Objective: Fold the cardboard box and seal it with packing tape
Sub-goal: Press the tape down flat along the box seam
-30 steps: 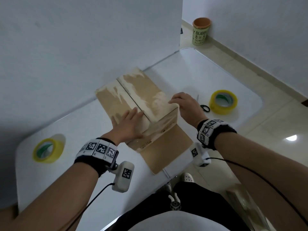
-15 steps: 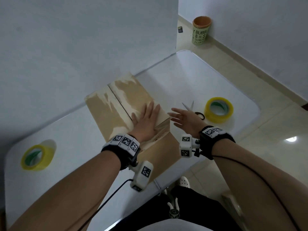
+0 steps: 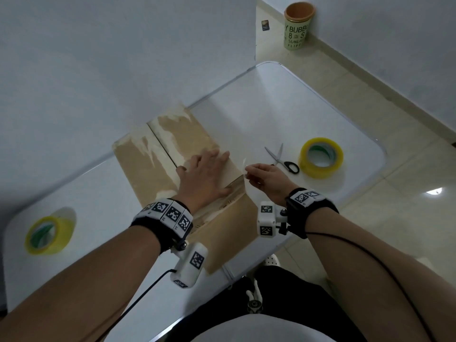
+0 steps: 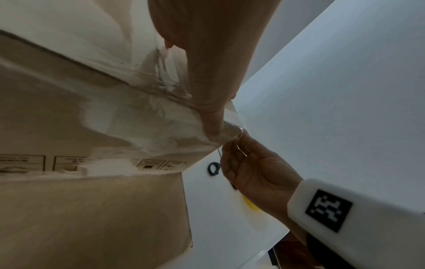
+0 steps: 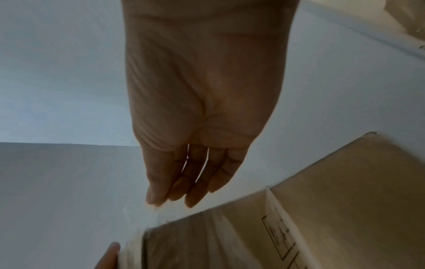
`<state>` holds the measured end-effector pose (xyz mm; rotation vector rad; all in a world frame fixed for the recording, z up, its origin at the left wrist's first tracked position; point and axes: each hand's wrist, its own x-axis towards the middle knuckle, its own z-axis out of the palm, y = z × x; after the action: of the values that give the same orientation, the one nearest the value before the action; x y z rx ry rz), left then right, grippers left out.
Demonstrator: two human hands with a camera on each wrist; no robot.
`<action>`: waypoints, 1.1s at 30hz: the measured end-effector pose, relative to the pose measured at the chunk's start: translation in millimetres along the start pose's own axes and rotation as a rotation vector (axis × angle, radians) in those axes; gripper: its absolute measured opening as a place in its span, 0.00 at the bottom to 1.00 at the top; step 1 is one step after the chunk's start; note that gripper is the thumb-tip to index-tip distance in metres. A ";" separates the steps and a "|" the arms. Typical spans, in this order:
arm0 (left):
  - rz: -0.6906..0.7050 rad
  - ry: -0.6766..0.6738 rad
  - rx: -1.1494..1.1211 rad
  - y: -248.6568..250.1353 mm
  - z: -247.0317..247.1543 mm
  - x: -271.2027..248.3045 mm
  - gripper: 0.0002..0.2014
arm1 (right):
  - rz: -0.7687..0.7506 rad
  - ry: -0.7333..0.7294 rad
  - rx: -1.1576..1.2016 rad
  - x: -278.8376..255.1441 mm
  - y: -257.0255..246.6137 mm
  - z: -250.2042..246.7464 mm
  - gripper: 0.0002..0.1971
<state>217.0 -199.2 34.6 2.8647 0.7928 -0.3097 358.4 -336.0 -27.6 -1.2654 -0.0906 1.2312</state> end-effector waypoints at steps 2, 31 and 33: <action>0.000 -0.004 0.001 0.7 0.7 0.9 0.45 | -0.007 -0.004 -0.028 1.9 1.0 2.3 0.03; -0.007 0.040 -0.042 3.4 6.4 -2.1 0.45 | 0.213 0.036 -0.354 24.2 -4.6 47.1 0.24; -0.013 0.045 -0.037 2.7 7.0 -1.4 0.46 | 0.167 0.037 -0.371 25.4 -10.3 46.4 0.20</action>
<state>216.2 -203.6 28.4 2.8424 0.8163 -0.2300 345.5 -285.0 -16.0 -1.6422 -0.1970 1.3751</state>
